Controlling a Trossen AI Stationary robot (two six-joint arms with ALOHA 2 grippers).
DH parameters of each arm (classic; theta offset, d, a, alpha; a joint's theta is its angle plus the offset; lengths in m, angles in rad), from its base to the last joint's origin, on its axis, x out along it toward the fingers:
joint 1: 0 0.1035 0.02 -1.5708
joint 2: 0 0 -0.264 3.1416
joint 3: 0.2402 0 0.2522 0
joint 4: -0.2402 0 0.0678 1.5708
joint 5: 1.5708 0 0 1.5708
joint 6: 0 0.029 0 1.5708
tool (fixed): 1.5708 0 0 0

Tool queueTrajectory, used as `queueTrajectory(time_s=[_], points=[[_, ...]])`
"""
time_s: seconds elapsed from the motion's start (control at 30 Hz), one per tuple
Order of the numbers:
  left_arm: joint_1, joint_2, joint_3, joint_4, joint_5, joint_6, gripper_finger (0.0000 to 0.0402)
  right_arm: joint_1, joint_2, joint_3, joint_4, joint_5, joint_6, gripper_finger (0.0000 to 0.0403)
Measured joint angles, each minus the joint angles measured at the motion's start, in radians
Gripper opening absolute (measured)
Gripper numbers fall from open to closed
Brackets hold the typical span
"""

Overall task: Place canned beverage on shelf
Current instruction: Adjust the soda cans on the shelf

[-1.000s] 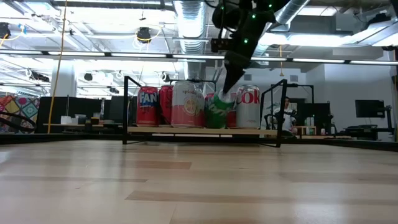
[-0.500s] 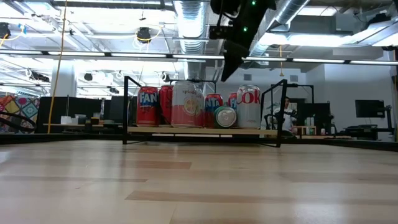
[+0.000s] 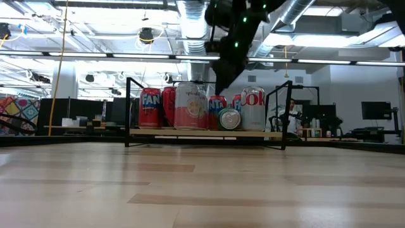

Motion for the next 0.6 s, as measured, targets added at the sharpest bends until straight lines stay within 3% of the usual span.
queueTrajectory(time_s=[0.6], points=[[0.0, 0.008, 0.0, 0.002, -0.007, 0.0, 0.0325, -0.073, 0.046, 0.018, -0.061, -0.088, 0.395, 0.0343]])
